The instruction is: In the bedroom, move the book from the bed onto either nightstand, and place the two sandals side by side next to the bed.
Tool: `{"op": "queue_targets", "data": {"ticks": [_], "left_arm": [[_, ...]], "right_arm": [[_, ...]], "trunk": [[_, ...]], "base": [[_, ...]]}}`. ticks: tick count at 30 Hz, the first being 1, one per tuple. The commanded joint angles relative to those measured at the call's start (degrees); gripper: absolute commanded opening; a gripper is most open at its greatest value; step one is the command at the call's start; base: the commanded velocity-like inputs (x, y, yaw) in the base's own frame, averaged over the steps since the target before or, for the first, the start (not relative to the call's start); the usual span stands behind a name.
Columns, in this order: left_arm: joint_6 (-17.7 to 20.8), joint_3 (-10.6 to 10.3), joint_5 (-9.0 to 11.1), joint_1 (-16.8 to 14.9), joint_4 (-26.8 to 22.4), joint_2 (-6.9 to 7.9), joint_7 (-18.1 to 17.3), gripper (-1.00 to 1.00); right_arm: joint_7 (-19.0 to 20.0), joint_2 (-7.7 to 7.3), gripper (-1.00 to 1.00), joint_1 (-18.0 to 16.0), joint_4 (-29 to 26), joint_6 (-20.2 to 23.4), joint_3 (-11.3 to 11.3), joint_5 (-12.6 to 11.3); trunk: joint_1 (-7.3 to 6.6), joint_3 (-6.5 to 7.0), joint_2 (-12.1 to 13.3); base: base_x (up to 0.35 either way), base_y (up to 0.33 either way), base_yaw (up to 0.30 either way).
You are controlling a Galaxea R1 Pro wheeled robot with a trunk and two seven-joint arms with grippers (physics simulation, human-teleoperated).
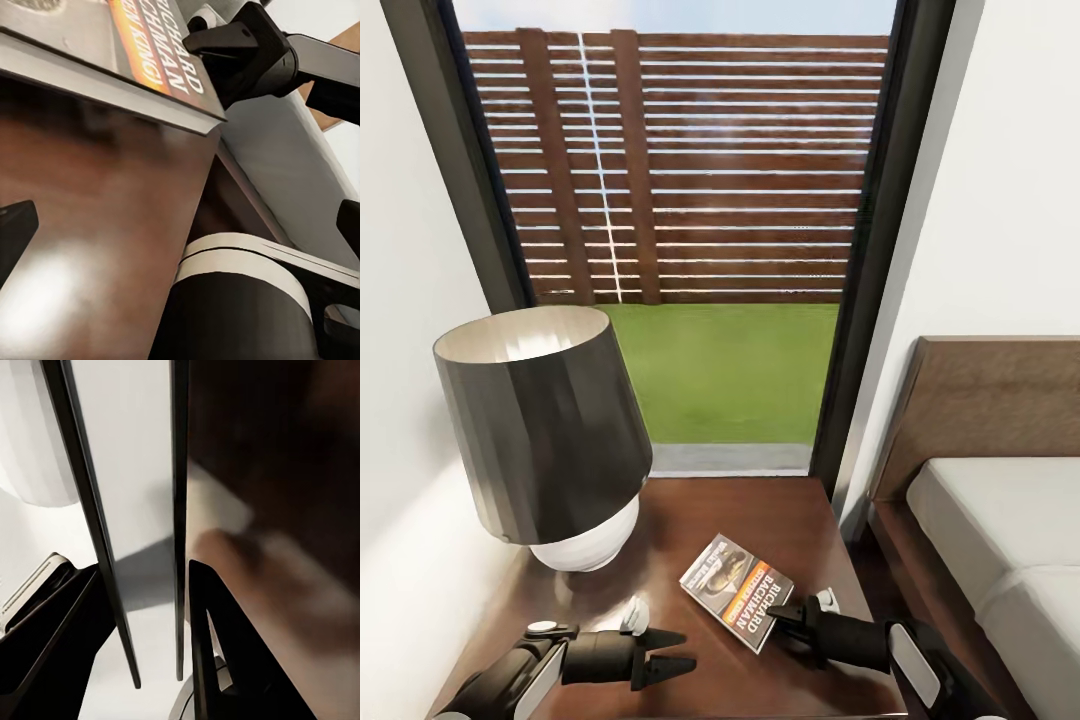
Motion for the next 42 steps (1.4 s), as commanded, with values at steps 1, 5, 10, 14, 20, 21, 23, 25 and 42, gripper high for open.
{"op": "queue_targets", "data": {"ticks": [1,5,10,14,20,21,23,25,42], "left_arm": [[0.6,-0.4,0.6,0.0,0.0,0.08,0.0,1.0],[0.6,-0.4,0.5,0.0,0.0,0.08,0.0,1.0],[0.6,-0.4,0.5,0.0,0.0,0.08,0.0,1.0],[0.6,-0.4,0.5,0.0,0.0,0.08,0.0,1.0],[0.6,-0.4,0.5,0.0,0.0,0.08,0.0,1.0],[0.6,-0.4,0.6,-0.1,0.0,0.08,0.0,1.0],[0.6,-0.4,0.5,0.0,0.0,0.08,0.0,1.0],[0.6,-0.4,0.5,0.0,0.0,0.08,0.0,1.0],[0.6,-0.4,0.6,-0.1,0.0,0.05,0.0,1.0]], "right_arm": [[-0.2,0.0,-1.0,0.0,0.0,-0.1,0.0,0.9],[-0.2,-0.01,1.0,0.0,-0.2,-0.1,0.0,0.9],[-0.1,0.0,1.0,0.0,-0.2,-0.1,0.0,0.8],[-0.2,-0.01,1.0,0.0,-0.2,-0.1,0.0,0.7],[-0.1,-0.01,1.0,0.0,-0.2,-0.1,0.0,0.7],[-0.1,-0.01,1.0,0.0,-0.2,-0.1,0.0,0.7],[-0.2,-0.01,1.0,0.0,-0.2,-0.1,0.0,0.7],[-0.2,-0.01,1.0,0.0,-0.2,-0.1,0.0,0.7],[-0.1,0.01,1.0,0.0,-0.2,-0.1,0.0,0.7]], "trunk": [[-0.01,-0.06,0.0],[-0.01,-0.06,0.0],[-0.01,-0.06,0.0],[-0.01,-0.06,0.0],[-0.01,-0.06,0.0],[-0.01,-0.06,0.0],[-0.01,-0.06,0.0],[-0.01,-0.06,0.0],[-0.01,-0.06,0.0]], "base": [[0.0,0.0,0.0],[0.0,0.0,0.0],[0.0,0.0,0.0],[0.0,0.0,0.0],[0.0,0.0,0.0],[0.0,0.0,0.0],[0.0,0.0,0.0],[0.0,0.0,0.0],[-0.027,0.0,0.0]]}}
